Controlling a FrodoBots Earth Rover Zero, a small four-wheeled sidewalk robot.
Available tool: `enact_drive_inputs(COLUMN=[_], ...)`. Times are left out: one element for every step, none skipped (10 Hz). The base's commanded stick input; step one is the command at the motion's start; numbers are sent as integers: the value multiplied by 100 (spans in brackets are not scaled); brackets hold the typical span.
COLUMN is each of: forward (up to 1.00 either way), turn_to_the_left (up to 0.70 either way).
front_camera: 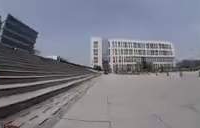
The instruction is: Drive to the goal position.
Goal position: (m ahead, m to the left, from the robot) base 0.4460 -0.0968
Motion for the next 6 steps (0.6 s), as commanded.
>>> enact_drive_inputs(forward=[85,85,85,85,85,85], turn_to_the_left=[0,0,0,0,0,0])
